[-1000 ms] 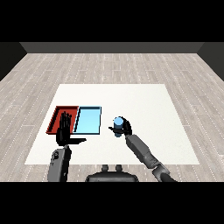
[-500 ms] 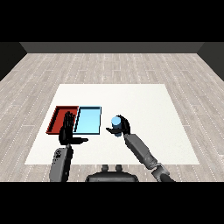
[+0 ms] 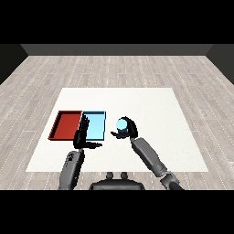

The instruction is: Pick the blue can and put it in the blue box

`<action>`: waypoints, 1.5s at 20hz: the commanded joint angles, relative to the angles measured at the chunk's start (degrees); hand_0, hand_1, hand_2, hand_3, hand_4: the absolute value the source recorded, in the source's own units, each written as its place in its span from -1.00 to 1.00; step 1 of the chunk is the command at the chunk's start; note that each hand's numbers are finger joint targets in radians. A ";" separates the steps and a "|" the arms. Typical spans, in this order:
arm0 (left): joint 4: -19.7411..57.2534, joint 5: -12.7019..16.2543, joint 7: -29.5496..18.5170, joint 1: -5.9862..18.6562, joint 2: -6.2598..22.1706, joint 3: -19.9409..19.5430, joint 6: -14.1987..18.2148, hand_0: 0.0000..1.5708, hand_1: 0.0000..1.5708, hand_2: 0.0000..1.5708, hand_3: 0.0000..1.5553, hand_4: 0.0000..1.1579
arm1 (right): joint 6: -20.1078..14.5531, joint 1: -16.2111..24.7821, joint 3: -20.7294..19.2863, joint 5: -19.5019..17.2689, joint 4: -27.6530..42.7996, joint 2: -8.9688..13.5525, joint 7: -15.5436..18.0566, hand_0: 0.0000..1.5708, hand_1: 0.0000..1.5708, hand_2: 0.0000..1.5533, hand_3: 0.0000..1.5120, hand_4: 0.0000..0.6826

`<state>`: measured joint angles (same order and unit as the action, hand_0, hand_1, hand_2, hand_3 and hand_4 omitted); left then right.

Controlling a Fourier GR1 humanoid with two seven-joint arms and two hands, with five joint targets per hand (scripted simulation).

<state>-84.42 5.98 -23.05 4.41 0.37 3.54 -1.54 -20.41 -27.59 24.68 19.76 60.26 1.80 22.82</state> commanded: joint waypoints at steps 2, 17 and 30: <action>1.01 1.00 2.40 0.68 -0.36 2.70 -0.76 -1.00 -1.00 -1.00 -1.00 -1.00 | -1.60 1.02 0.48 -3.96 7.32 -1.01 -1.23 0.83 0.83 0.86 0.88 0.95; 4.48 -0.05 4.85 5.05 -0.37 10.46 5.97 -1.00 -1.00 -1.00 -1.00 -1.00 | 8.37 4.61 -7.37 -10.13 11.14 -1.70 -3.01 0.82 0.82 0.85 0.86 0.95; 19.28 5.86 1.13 13.09 -0.37 16.96 11.67 -1.00 -1.00 -1.00 -1.00 -1.00 | 9.11 0.49 -7.73 -9.98 8.78 -1.78 -3.53 0.79 0.79 0.85 0.86 0.96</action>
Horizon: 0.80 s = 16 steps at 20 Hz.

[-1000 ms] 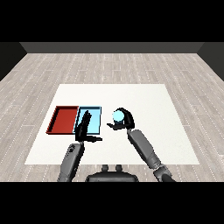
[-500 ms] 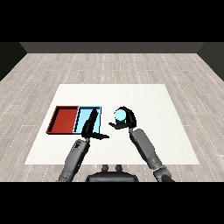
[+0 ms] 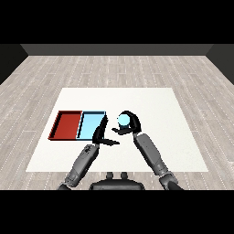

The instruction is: Pick the blue can and put it in the blue box

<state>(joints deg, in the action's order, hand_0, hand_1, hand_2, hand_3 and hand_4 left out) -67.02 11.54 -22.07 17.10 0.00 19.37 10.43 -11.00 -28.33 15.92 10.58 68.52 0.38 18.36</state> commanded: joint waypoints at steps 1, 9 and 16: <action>6.76 1.11 -2.88 2.74 0.00 -0.42 -0.30 -1.00 -1.00 -1.00 -1.00 -1.00 | 1.97 1.20 -1.54 -1.25 3.88 -0.32 -2.81 0.79 0.79 0.85 0.85 0.96; 3.05 3.72 1.16 3.53 0.00 4.24 3.24 -1.00 -1.00 -1.00 -1.00 -1.00 | 2.76 2.35 1.44 0.28 1.14 -0.37 1.44 0.78 0.78 0.88 0.88 0.99; 7.49 5.94 -1.52 5.73 0.00 7.22 4.77 -1.00 -1.00 -1.00 -1.00 -1.00 | 0.08 -0.40 3.88 -0.16 1.33 -0.37 -0.19 0.77 0.77 0.84 0.84 0.91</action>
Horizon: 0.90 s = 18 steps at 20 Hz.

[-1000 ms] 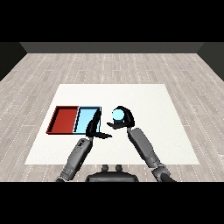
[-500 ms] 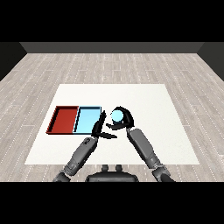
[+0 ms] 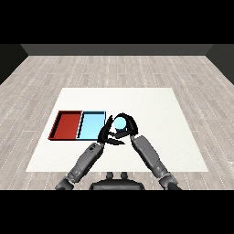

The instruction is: Pick the blue can and put it in the blue box

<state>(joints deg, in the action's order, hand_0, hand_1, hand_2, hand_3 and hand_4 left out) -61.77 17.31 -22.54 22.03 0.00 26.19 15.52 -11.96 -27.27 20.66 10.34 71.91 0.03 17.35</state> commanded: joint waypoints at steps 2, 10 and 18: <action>1.73 -0.23 -1.36 0.76 0.00 -1.81 -3.12 -1.00 -1.00 -1.00 -1.00 -1.00 | -2.92 -1.85 3.29 2.32 -3.52 -0.03 3.61 0.79 0.79 0.84 0.84 0.91; 2.63 3.05 -1.69 1.12 0.00 1.78 -0.82 -1.00 -1.00 -1.00 -1.00 -1.00 | -5.15 -4.31 5.63 1.76 0.64 -0.03 -2.53 0.79 0.79 0.85 0.84 0.83; 3.68 -5.39 4.51 7.31 3.13 4.16 9.26 -0.48 -0.48 -0.28 -0.62 -0.01 | -7.44 -3.71 12.26 3.28 0.11 -0.02 -1.21 0.81 0.81 0.86 0.84 0.77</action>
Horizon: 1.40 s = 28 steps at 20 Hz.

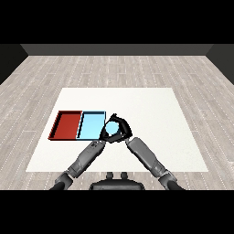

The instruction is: Pick the blue can and put it in the blue box

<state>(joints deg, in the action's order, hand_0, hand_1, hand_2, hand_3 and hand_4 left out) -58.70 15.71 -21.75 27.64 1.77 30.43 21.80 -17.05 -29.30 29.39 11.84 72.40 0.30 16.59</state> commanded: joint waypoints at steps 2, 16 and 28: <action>-1.00 -6.28 1.55 -0.68 -0.11 0.94 4.15 -0.59 -0.59 -0.39 -0.58 -0.69 | -5.45 -2.50 7.73 5.89 -3.28 -0.28 3.23 0.86 0.86 0.89 0.85 0.74; -0.80 -3.88 -1.36 -2.88 -1.62 -1.85 6.26 -0.07 -0.07 0.05 -0.18 0.16 | -3.69 -4.95 7.23 8.77 -5.01 -0.22 4.48 0.83 0.83 0.87 0.84 0.76; 2.67 3.15 -3.26 -3.41 -1.71 -0.04 6.81 1.00 1.00 0.97 0.89 0.32 | 2.66 -4.09 1.55 13.36 -6.49 -0.25 4.57 0.39 0.39 0.44 0.06 -1.00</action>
<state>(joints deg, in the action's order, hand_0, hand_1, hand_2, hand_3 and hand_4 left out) -57.29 17.57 -24.73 25.23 1.10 29.07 27.12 -18.48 -32.72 33.34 21.89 68.85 0.94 19.56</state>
